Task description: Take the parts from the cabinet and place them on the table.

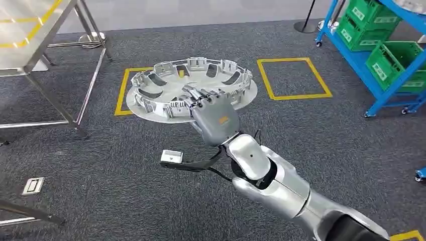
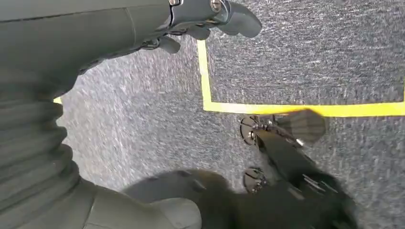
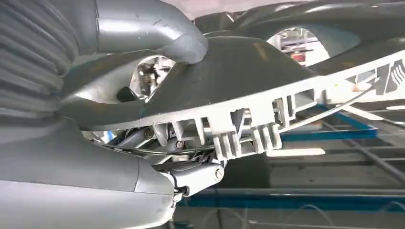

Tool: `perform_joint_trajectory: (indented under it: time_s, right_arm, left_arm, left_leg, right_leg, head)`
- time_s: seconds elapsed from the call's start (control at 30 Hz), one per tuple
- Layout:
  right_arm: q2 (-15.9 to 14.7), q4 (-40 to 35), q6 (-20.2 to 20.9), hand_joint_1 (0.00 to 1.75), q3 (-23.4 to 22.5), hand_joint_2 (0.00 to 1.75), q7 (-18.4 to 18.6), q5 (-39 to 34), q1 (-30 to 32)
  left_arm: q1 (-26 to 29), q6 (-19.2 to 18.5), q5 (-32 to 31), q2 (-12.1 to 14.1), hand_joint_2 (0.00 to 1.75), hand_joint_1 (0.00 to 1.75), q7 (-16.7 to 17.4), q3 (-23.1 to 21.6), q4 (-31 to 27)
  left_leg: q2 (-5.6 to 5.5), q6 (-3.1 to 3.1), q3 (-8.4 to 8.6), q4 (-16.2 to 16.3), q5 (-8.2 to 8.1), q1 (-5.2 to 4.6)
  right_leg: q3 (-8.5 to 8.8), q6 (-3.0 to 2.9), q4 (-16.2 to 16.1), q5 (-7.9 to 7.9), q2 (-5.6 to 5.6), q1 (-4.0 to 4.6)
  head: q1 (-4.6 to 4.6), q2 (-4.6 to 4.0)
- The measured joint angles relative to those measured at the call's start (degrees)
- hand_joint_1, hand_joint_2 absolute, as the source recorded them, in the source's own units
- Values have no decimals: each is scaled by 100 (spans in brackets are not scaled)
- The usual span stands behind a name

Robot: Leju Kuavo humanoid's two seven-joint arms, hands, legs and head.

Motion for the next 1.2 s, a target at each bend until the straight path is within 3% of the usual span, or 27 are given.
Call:
perform_joint_trajectory:
  time_s: [0.07,0.13,0.2,0.27,0.3,0.33,0.37,0.43,0.47,0.5,0.57,0.6,0.63,0.67,0.7,0.73,0.8,0.83,0.87,0.9,0.93,0.97,1.0,1.03,1.13,1.17,1.2]
  right_arm:
    - [2,-4,-4,175,4,175,-4,4,2]
    - [4,-9,-2,175,2,175,0,17,-1]
    - [2,-9,-2,175,-2,175,13,44,6]
    - [-44,-7,-2,175,-7,175,11,57,31]
    - [-66,-7,-4,175,-7,175,13,59,41]
    - [-81,-7,-7,175,-7,175,15,57,59]
    - [-101,-7,-7,175,-7,175,31,57,79]
    - [-133,-9,-9,175,-20,175,83,68,95]
    - [-142,-11,-11,175,-31,175,105,81,95]
    - [-160,-17,-15,175,-46,175,114,103,110]
    - [-168,-74,-20,175,-46,175,127,131,128]
    - [-173,-81,-15,175,-46,175,151,142,136]
    - [-173,-105,-4,175,-48,175,188,164,150]
    - [-175,-131,0,175,-52,175,214,184,161]
    - [-177,-162,2,175,-61,175,216,206,194]
    - [-186,-182,7,175,-72,175,216,227,219]
    - [-199,-214,35,175,-98,175,278,284,291]
    - [-199,-238,57,175,-107,175,317,310,332]
    - [-201,-273,90,175,-122,175,341,339,379]
    - [-203,-321,131,175,-146,175,367,361,416]
    - [-208,-374,142,175,-162,175,389,378,442]
    - [-214,-422,144,175,-175,175,407,391,448]
    - [-225,-472,144,175,-197,175,400,400,454]
    - [-238,-509,144,175,-221,175,391,409,456]
    - [-243,-599,153,175,-247,175,387,413,460]
    - [-251,-630,177,175,-269,175,389,417,470]
    - [-256,-647,192,175,-295,175,389,422,485]
  left_arm:
    - [11,-2,0,0,175,0,4,0,2]
    - [12,-2,-2,0,175,0,4,0,0]
    - [11,-2,-33,8,175,0,2,0,0]
    - [-16,-22,-46,7,175,0,-4,0,0]
    - [-14,-33,-55,7,175,0,-7,0,0]
    - [-8,-37,-79,7,175,0,-7,0,0]
    - [4,-39,-98,7,175,0,-7,0,2]
    - [14,-57,-127,7,175,0,-4,0,2]
    - [13,-74,-146,2,175,0,-9,0,2]
    - [9,-90,-157,-7,175,0,-15,0,2]
    - [7,-94,-173,0,175,0,-28,0,2]
    - [23,-101,-179,0,175,0,-28,0,4]
    - [35,-101,-192,2,175,0,-31,-2,4]
    - [44,-101,-210,20,175,0,-31,-2,4]
    - [38,-101,-223,11,175,0,-28,-2,4]
    - [25,-103,-225,11,175,0,-33,-2,4]
    - [8,-105,-245,11,175,0,-44,-2,4]
    - [9,-105,-269,11,175,0,-46,-2,4]
    - [14,-109,-291,15,175,0,-48,-4,4]
    - [15,-120,-312,26,175,0,-46,-4,4]
    - [9,-129,-341,41,175,0,-46,-4,2]
    - [-4,-142,-343,44,175,0,-46,-7,0]
    - [-29,-149,-348,39,175,0,-39,-9,0]
    - [-39,-151,-350,39,175,0,-35,-9,-4]
    - [-33,-157,-365,39,175,0,-20,-11,-2]
    - [-31,-164,-393,35,175,0,-4,-11,-2]
    - [-33,-164,-400,39,175,0,7,-11,-4]
  left_leg:
    - [-129,61,-41,36,-5,-18]
    - [-274,148,-9,7,16,-2]
    - [-392,209,-10,-3,31,21]
    - [-538,235,-26,-2,41,14]
    - [-624,237,-28,3,43,7]
    - [-708,236,-27,6,44,5]
    - [-791,234,-27,10,45,5]
    - [-966,212,-27,20,58,6]
    - [-1023,199,-34,21,67,18]
    - [-1068,148,-69,26,79,-3]
    - [-1185,63,-101,-7,117,48]
    - [-1253,16,-99,-43,144,66]
    - [-1315,-41,-130,-61,156,35]
    - [-1075,-29,-150,21,109,31]
    - [-746,-44,-257,234,-65,5]
    - [-588,-61,-431,607,-277,9]
    - [-484,-101,-831,1486,-634,27]
    - [-476,-117,-894,1646,-641,28]
    - [-465,-125,-824,1535,-532,31]
    - [-434,-130,-633,1208,-345,33]
    - [-361,-129,-345,691,-115,33]
    - [-191,-118,-39,170,60,30]
    - [-30,-41,47,44,-48,-32]
    - [-95,45,17,8,11,-10]
    - [-277,151,-11,2,28,-37]
    - [-334,201,16,-31,58,16]
    - [-388,219,10,-32,67,24]
  right_leg:
    - [34,34,-25,6,-88,12]
    - [78,113,-26,-48,-187,-15]
    - [-84,165,399,-326,360,-67]
    - [-515,179,1260,-705,541,-65]
    - [-709,178,1621,-805,561,-61]
    - [-783,167,1714,-750,566,-58]
    - [-721,145,1523,-566,574,-56]
    - [-288,81,558,-29,681,-55]
    - [-87,41,105,99,933,-57]
    - [-55,41,25,23,1127,-65]
    - [-63,34,4,54,983,-15]
    - [-56,1,2,60,928,0]
    - [-6,-52,-73,102,845,-48]
    - [24,-81,-122,137,738,-59]
    - [36,-138,-143,148,690,-61]
    - [32,-145,-141,148,612,-50]
    - [31,-157,-135,136,434,-36]
    - [30,-159,-130,132,353,-36]
    - [30,-151,-126,124,283,-37]
    - [31,-137,-115,114,213,-39]
    - [31,-117,-96,98,137,-44]
    - [32,-88,-64,74,72,-44]
    - [20,-44,-44,45,23,5]
    - [27,-14,-25,31,-33,9]
    - [72,75,-58,35,-180,2]
    - [56,137,-14,-14,-31,-40]
    - [-8,165,168,-155,307,-54]
  head:
    - [28,0]
    - [26,0]
    - [54,0]
    - [63,0]
    - [63,0]
    - [63,0]
    - [66,0]
    - [70,0]
    - [72,0]
    - [48,0]
    - [65,0]
    - [68,0]
    - [61,0]
    - [68,0]
    - [-7,0]
    - [-9,0]
    - [-11,0]
    - [-11,0]
    - [-11,0]
    - [-13,0]
    - [-11,0]
    - [-11,0]
    - [-18,0]
    - [18,0]
    - [17,0]
    - [21,0]
    - [35,0]
